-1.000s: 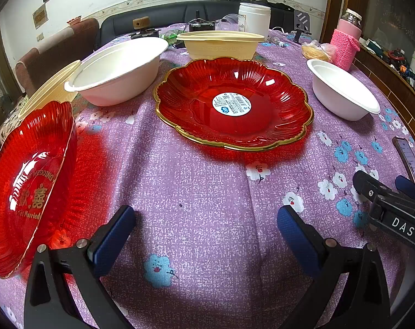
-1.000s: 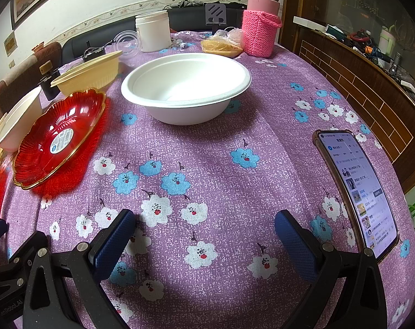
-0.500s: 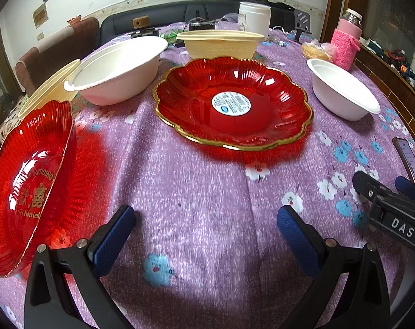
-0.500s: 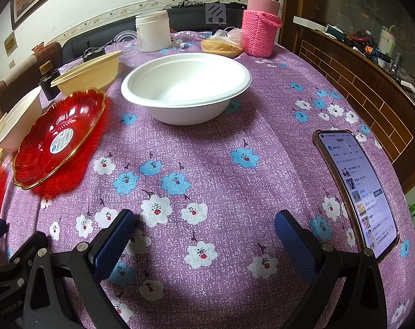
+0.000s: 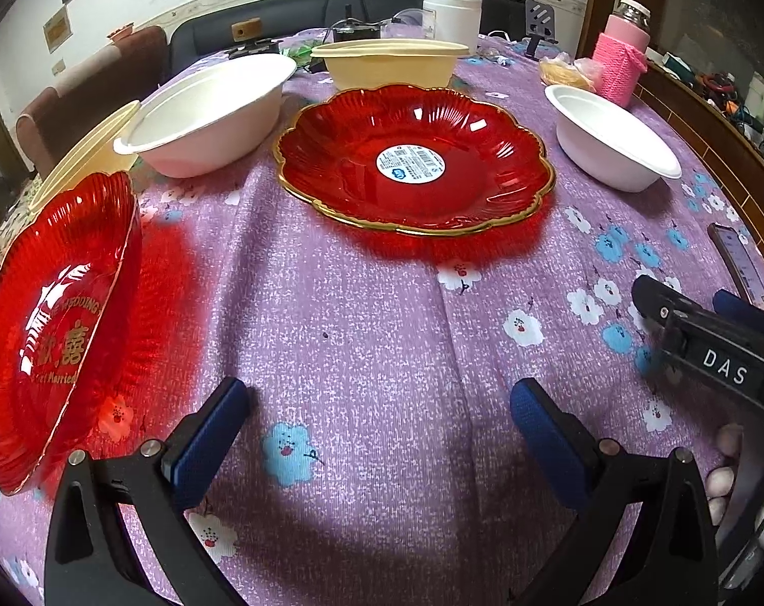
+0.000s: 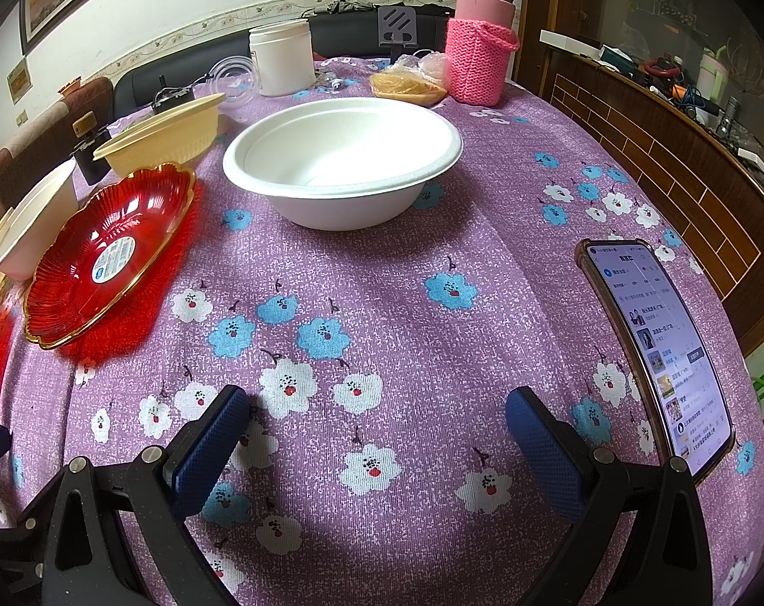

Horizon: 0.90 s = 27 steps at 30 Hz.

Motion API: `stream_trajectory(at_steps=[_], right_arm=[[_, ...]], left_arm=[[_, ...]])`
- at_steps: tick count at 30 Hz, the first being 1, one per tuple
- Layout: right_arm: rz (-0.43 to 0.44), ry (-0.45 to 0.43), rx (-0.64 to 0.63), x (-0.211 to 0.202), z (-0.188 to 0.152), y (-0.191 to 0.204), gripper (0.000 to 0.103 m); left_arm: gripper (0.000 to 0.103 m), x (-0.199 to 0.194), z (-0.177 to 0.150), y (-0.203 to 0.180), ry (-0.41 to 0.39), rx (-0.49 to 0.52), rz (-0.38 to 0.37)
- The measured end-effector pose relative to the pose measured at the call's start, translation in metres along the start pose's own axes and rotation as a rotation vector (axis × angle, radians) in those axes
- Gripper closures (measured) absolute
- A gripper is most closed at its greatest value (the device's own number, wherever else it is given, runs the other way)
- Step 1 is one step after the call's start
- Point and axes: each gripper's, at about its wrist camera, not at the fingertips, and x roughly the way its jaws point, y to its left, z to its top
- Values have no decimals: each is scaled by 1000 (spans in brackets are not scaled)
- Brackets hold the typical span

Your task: Organize plates and bowls

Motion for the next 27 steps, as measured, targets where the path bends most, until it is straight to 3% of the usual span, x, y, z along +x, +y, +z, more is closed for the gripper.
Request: stream_trajectory(at_steps=[5, 9, 16, 17, 18, 21, 24, 27], right_arm=[[0, 10, 5, 1, 1, 0, 1], [10, 38, -3, -3, 0, 1, 1], [54, 47, -71, -11, -12, 5, 1], [62, 49, -74, -15, -14, 6, 7], [77, 44, -75, -20, -17, 9, 13], [163, -27, -70, -54, -23, 19, 15], [232, -125, -116, -92, -18, 37, 17], [306, -276, -165, -139, -6, 63, 17]], left_arm=[[0, -4, -4, -5, 25, 32, -23], [0, -29, -16, -2, 33, 14, -152], [0, -123, -44, 24, -142, 68, -290], [0, -139, -47, 33, -175, 71, -295], [0, -156, -49, 45, -216, 71, -293], [0, -212, -55, 90, -377, 60, -223], [0, -270, -57, 143, -534, 4, -100], [0, -315, -51, 186, -634, -67, 33]])
